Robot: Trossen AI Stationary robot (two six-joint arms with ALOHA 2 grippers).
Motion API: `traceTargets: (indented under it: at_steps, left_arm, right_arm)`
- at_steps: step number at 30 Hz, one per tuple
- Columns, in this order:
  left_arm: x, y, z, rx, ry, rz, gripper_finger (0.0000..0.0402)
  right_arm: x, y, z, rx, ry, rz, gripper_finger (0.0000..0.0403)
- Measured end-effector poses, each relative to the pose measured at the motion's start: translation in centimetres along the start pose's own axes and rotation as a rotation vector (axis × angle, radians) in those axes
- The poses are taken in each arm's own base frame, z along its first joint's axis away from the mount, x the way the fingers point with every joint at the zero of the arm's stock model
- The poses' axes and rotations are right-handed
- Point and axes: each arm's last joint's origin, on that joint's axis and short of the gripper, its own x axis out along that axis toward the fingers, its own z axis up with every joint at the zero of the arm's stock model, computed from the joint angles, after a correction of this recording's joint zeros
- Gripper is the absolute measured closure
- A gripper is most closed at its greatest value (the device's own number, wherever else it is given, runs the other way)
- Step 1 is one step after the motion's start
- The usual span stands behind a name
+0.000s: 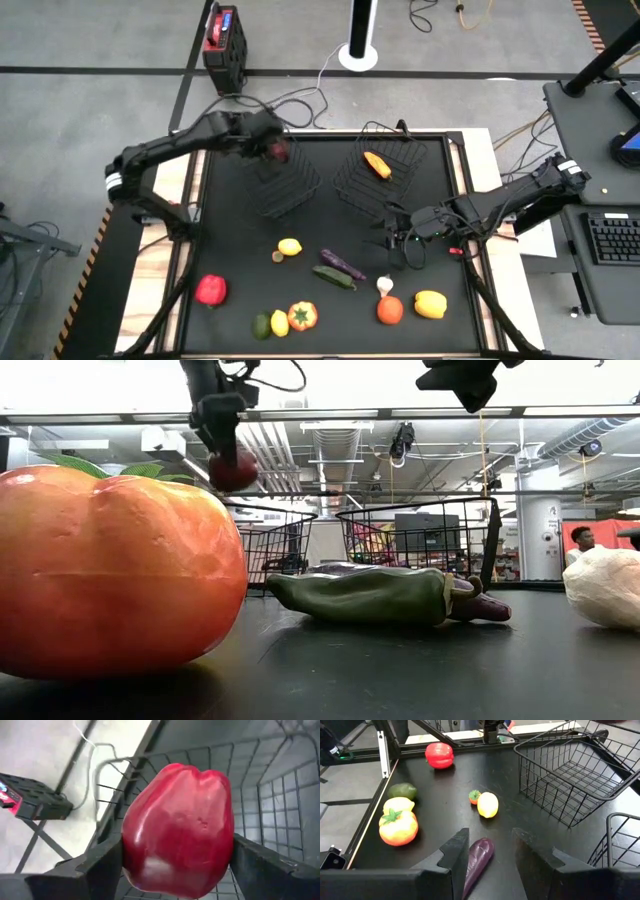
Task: Sort produce into baskets
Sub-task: Put the apple into the left black wire basket
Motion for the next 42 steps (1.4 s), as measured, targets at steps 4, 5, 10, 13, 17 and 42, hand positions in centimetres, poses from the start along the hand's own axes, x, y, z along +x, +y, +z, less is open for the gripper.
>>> traceTargets:
  at_steps: [4,5,10,13,17,42]
  left_arm:
    - [2.1,-0.8,0.4,0.033,0.093,-0.062,0.0103]
    - [2.6,-0.9,0.4,0.039,0.119,-0.067,0.0103]
    - [4.9,-1.3,0.6,0.058,0.218,-0.063,0.0102]
    - [5.7,-1.4,0.9,0.060,0.233,-0.063,0.0102]
    - [6.5,-1.1,1.1,0.048,0.236,-0.058,0.0102]
    - [11.3,0.1,-1.5,-0.023,0.234,-0.067,0.0102]
  right_arm:
    - [0.0,0.0,0.0,0.004,0.001,0.000,0.0261]
    - [0.0,0.0,0.0,0.004,0.001,0.000,0.0261]
    - [0.0,0.0,0.0,0.017,0.001,0.000,0.0261]
    - [0.0,0.0,0.0,0.017,0.001,0.000,0.0261]
    - [0.0,0.0,0.0,0.017,0.001,0.000,0.0261]
    - [0.0,0.0,0.0,0.035,-0.002,0.001,0.0261]
